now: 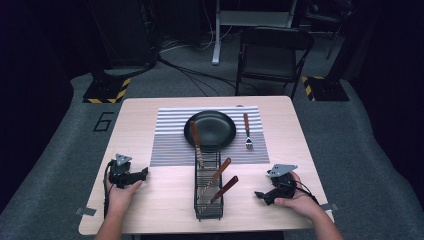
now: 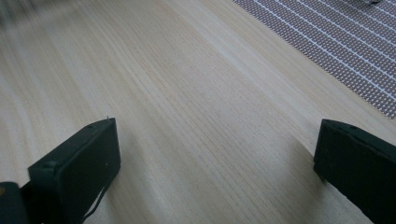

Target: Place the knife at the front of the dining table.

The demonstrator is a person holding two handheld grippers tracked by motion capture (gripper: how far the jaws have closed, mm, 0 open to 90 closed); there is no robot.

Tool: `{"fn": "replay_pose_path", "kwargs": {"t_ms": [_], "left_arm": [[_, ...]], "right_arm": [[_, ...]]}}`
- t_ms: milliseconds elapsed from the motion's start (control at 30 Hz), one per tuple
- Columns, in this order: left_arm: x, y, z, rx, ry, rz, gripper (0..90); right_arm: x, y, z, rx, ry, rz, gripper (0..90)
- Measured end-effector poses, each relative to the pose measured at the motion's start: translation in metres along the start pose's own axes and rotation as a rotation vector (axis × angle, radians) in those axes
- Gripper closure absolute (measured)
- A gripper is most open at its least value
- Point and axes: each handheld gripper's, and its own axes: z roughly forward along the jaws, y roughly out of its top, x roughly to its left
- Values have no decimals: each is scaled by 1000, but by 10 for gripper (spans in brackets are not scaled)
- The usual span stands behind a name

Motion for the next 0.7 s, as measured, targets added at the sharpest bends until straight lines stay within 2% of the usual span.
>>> {"fn": "replay_pose_path", "kwargs": {"t_ms": [33,100,200,300,367,467,500,533,567,600,700], "left_arm": [[-1,0,0,-5,-2,-4,165],[-3,1,-1,-3,-9,4,237],[-7,3,-2,5,-22,11,281],[-12,6,-3,32,-46,17,325],[-16,10,-5,47,-72,-1,336],[-23,15,-10,29,-104,-11,367],[-26,18,-12,18,-108,-6,367],[-32,25,-17,2,-130,7,388],[-32,25,-17,2,-130,7,389],[-36,31,-22,3,-147,19,394],[-41,35,-25,0,-164,15,402]], "right_arm": [[0,0,0,0,0,0,0],[0,0,0,0,-1,1,0],[0,0,0,0,-2,2,0],[0,0,0,0,-2,2,0],[0,0,0,0,-2,2,0],[0,0,0,0,-2,2,0],[0,0,0,0,-2,2,0],[0,0,0,2,-3,1,0],[0,0,0,2,-3,1,0],[0,0,-1,2,-3,-3,0],[-1,0,-1,1,-2,-10,0]]}}
